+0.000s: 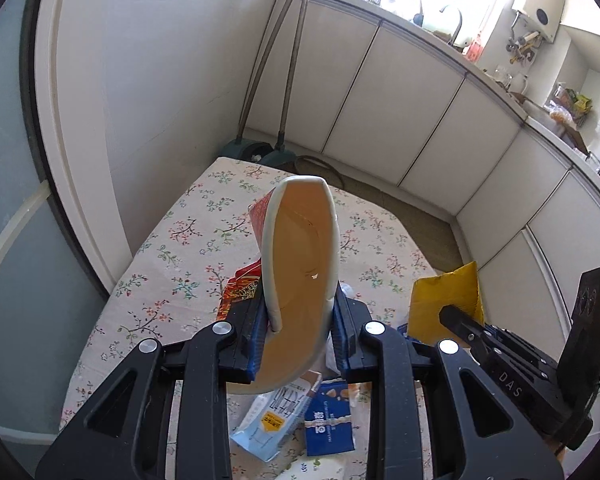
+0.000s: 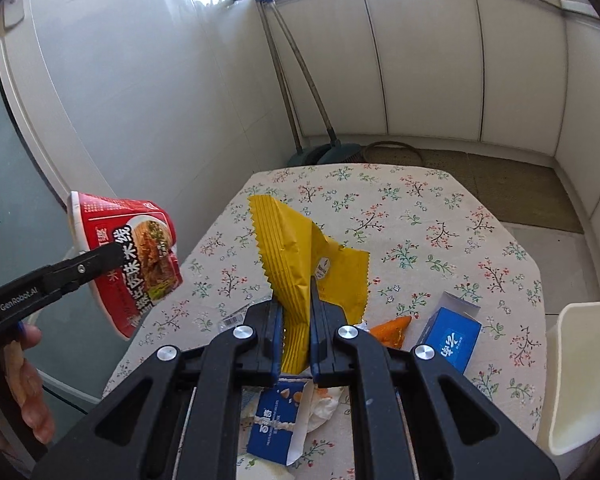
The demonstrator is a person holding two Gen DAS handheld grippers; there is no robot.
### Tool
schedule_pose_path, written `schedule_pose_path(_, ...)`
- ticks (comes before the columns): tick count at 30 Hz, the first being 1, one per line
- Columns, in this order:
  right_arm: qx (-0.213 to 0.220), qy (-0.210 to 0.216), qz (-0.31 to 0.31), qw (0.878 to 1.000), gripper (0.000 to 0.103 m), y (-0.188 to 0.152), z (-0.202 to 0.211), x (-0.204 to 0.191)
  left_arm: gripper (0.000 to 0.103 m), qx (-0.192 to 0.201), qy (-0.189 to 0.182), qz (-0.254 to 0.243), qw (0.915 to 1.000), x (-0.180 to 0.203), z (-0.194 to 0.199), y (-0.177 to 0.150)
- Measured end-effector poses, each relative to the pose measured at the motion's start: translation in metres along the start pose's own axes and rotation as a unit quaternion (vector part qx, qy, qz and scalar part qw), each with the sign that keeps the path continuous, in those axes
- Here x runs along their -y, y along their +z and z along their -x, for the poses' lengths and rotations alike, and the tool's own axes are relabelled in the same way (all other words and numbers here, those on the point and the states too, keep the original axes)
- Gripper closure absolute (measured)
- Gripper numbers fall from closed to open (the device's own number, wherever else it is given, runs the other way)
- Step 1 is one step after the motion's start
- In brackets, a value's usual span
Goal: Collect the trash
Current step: 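Carry the yellow packet into the white bin and open the right tool while the left carries the cup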
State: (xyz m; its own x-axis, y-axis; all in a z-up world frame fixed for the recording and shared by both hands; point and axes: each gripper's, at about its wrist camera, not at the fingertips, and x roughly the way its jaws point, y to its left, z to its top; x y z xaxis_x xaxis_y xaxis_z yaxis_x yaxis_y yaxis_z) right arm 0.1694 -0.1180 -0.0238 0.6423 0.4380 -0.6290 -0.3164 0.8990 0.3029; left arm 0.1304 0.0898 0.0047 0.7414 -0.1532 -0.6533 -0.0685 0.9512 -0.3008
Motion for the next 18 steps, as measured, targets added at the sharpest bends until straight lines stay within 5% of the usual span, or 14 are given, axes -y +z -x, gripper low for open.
schedule_pose_path(7,0.064,-0.029,-0.017,0.997,0.093,-0.017,0.057,0.01,0.077,0.027,-0.031,-0.011,0.9991,0.023,0.012,-0.005)
schedule_pose_path(18,0.065,-0.059,-0.042,0.995,0.093,-0.027,0.075,0.051,0.076,0.032,-0.076,-0.058,0.9949,0.082,0.003,-0.022)
